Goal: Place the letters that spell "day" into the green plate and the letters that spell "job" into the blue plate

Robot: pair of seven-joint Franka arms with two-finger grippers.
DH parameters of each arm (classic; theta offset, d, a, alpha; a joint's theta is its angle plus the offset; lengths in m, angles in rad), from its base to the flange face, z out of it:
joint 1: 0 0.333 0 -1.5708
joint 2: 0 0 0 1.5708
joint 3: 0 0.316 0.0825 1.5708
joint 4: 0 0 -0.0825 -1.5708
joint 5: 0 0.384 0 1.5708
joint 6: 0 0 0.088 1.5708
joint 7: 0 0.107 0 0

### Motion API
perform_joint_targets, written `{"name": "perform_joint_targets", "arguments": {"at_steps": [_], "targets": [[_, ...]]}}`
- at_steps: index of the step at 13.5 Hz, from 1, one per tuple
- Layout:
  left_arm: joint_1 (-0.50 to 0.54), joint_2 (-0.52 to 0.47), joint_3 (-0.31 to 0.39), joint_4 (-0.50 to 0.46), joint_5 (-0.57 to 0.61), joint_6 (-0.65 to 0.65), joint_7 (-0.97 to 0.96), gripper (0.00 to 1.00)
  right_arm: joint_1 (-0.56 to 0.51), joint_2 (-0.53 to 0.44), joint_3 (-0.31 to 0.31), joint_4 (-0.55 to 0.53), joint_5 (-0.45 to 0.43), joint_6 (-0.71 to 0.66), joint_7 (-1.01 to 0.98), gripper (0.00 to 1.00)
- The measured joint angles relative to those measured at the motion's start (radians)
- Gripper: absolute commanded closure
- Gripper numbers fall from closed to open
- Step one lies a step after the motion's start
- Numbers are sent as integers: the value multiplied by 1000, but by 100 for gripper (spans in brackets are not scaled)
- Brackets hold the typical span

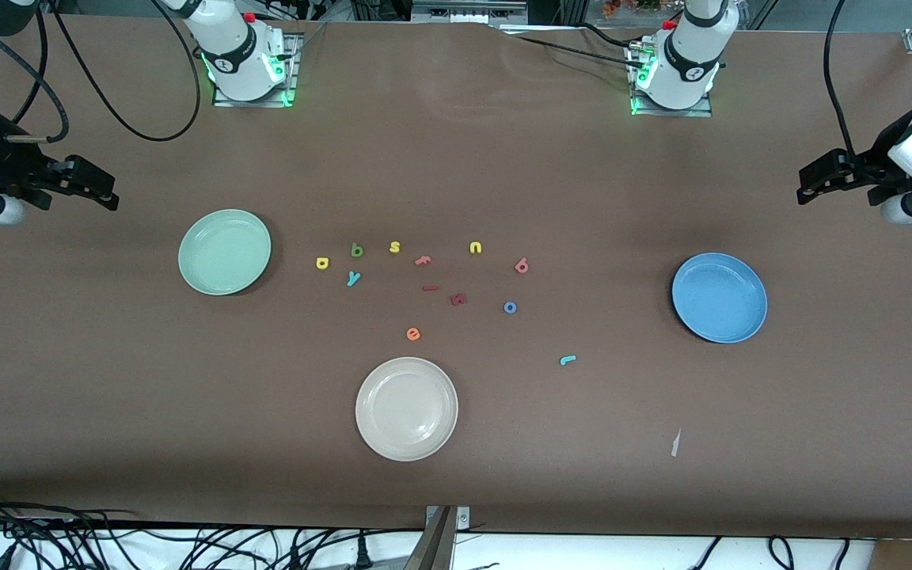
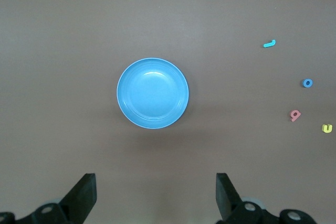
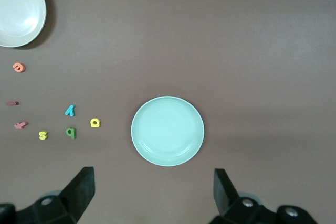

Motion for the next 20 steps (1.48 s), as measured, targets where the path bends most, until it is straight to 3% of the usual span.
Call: {"name": "perform_joint_targets", "arguments": {"at_steps": [17,20], "targets": [[-2,0,-5,0,0,-10,0,0,0,0,1,0,1,-9,0,0],[-2,0,-5,0,0,-12,0,0,1,0,24,-8,12,-10,64,0]]}}
